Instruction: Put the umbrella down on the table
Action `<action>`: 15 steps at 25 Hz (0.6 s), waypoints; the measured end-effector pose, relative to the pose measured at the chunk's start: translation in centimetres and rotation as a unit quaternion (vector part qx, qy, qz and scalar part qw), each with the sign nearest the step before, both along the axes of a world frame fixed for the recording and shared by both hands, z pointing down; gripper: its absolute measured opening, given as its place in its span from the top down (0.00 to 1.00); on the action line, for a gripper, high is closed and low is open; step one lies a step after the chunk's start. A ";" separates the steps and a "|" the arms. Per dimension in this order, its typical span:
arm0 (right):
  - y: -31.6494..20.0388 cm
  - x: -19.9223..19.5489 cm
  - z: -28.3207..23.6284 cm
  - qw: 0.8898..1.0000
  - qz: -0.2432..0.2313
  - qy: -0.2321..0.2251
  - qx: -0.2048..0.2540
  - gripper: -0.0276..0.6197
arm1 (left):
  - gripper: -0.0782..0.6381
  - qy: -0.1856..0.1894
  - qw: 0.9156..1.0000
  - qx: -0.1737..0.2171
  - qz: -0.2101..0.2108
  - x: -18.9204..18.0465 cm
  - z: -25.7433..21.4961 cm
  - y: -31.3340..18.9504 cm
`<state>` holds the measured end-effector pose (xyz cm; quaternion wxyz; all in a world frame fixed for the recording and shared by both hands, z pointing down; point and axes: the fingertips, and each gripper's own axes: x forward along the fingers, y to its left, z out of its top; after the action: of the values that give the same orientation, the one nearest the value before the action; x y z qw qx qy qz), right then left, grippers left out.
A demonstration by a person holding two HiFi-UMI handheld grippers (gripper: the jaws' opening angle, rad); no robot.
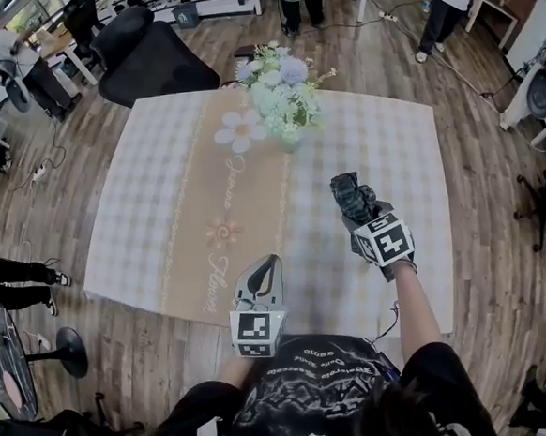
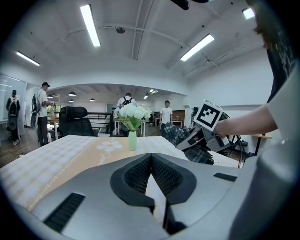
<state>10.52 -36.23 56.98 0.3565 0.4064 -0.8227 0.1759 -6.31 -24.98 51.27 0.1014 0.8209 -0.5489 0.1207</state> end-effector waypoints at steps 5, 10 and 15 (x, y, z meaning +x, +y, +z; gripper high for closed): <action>-1.6 -1.0 2.9 0.998 -0.036 0.035 -0.038 0.66 | 0.86 -0.007 1.000 -0.011 -0.004 -0.1 0.4 -0.6; -3.1 -1.4 5.4 0.992 -0.069 0.078 -0.064 0.66 | 0.86 -0.010 1.000 -0.021 -0.010 -0.6 0.9 -1.4; -4.6 -1.7 7.6 0.988 -0.084 0.098 -0.087 0.66 | 0.87 -0.015 0.999 -0.036 -0.018 -1.1 1.9 -1.8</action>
<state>8.77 -40.79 64.61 0.4828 0.3185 -0.7966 0.1755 -7.39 -26.83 53.13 0.1243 0.8047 -0.5606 0.1511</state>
